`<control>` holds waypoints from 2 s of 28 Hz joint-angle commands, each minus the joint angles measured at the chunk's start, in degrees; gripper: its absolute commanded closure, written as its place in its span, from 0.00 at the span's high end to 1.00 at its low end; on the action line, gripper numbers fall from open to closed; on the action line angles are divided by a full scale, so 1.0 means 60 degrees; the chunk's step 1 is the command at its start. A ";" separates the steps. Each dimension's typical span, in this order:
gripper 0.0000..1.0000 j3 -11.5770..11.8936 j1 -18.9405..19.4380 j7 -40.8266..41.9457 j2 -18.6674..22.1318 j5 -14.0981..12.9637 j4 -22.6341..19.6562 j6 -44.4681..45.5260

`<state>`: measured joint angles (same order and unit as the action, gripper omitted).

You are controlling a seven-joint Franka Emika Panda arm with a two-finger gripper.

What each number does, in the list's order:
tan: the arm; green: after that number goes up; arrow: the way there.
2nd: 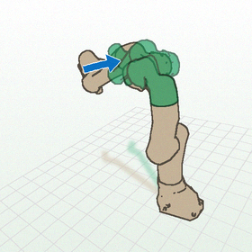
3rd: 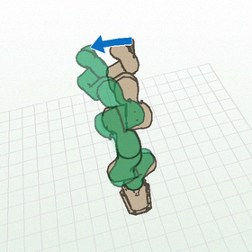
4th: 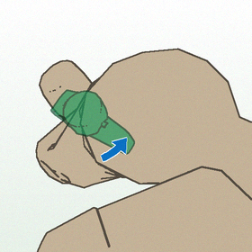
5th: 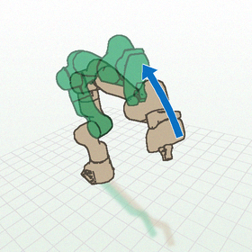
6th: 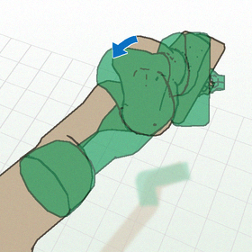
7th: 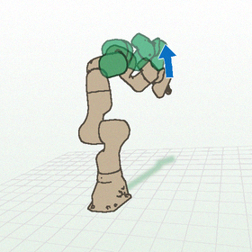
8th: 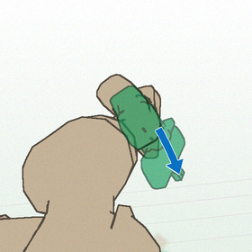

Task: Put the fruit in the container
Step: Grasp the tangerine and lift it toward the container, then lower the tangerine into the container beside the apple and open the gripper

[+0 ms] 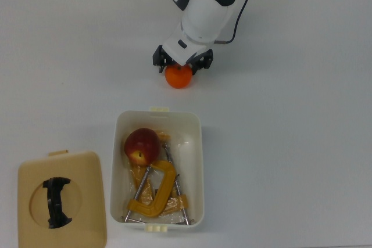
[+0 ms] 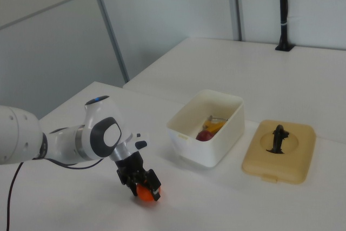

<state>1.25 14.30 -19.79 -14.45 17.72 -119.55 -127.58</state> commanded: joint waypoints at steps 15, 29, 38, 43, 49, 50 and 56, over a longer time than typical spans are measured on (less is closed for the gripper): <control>0.00 0.0187 -0.0288 -0.0422 0.0387 -0.0651 0.1685 -0.0285; 0.00 0.0202 -0.1284 -0.0830 -0.0826 -0.1781 0.4511 -0.0402; 0.53 0.0217 -0.1432 -0.1447 -0.1738 -0.1620 0.5247 -0.1134; 1.00 0.0217 -0.1402 -0.1989 -0.1665 -0.1358 0.5247 -0.1120; 1.00 0.0217 -0.1431 -0.1961 -0.1533 -0.1341 0.5247 -0.1091; 1.00 0.0217 -0.1461 -0.1946 -0.1489 -0.1342 0.5247 -0.1076; 1.00 0.0202 -0.1710 -0.1610 -0.0962 -0.1429 0.5144 -0.0215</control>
<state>2.26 4.88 -30.02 -23.72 8.56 -87.46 -133.85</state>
